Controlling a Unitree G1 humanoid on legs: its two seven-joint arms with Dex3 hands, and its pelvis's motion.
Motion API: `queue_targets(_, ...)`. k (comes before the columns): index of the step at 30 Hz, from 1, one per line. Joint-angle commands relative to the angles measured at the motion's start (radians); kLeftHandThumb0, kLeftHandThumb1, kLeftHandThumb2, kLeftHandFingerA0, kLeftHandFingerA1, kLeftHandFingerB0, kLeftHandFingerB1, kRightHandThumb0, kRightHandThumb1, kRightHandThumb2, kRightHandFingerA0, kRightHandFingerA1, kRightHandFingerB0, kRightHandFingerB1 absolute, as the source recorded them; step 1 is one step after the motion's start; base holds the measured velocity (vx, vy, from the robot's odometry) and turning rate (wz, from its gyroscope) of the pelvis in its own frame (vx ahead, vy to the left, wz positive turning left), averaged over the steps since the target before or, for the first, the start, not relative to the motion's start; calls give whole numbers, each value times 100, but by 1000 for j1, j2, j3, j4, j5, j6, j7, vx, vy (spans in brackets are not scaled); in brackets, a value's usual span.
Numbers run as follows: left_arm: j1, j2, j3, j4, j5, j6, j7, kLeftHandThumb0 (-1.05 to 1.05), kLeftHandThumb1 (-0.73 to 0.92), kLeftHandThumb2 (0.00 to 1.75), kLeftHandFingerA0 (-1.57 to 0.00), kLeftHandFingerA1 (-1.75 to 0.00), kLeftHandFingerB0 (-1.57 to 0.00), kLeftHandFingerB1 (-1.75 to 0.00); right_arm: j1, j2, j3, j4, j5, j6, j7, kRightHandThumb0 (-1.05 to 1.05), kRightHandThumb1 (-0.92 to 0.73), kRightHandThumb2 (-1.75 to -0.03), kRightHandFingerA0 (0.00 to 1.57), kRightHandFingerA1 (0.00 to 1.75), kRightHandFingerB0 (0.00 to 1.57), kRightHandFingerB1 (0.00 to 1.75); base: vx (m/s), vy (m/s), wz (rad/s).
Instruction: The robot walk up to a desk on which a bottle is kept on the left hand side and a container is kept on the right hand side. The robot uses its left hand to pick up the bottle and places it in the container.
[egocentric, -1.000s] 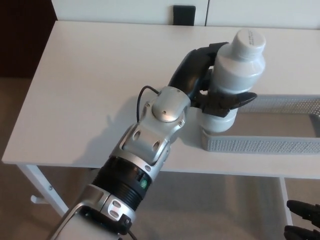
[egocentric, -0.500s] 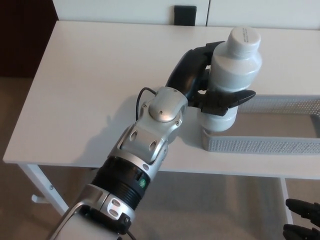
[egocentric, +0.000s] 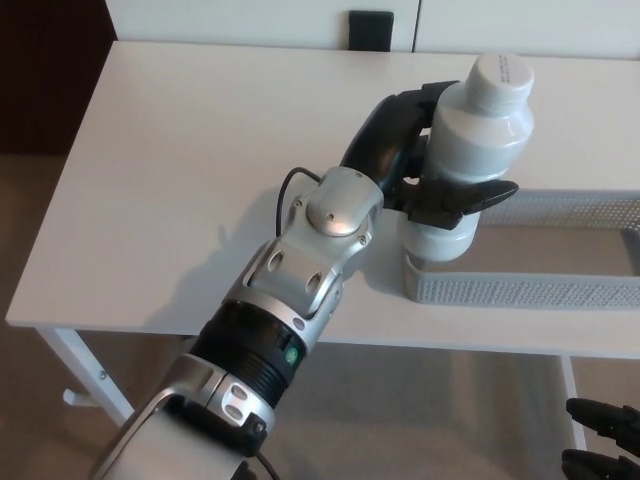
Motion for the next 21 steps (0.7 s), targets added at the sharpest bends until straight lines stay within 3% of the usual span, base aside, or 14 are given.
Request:
queue_targets(1,-103,-251,-2,48,-27,-9,17,-18,57,112,-122,-124,-92,-104,1,-17,-5,-3,-8,-25,-6,-67,-52,-57,47,56,48,43,0,0,0)
queue_targets(14,-103,-236,-14,76,-19,-23,5,-19,58,110,-121,-122,-91,-104,-4,-22,0,14,-14,-36,-3,-66,-53,-57,47,52,47,42,0,0,0)
queue_targets(21,-199,-237,-15,45,-17,1,-4,-22,58,107,-125,-123,-90,-103,-43,-42,-6,-7,-22,-11,-14,-68,-53,-58,46,49,46,40,0,0,0)
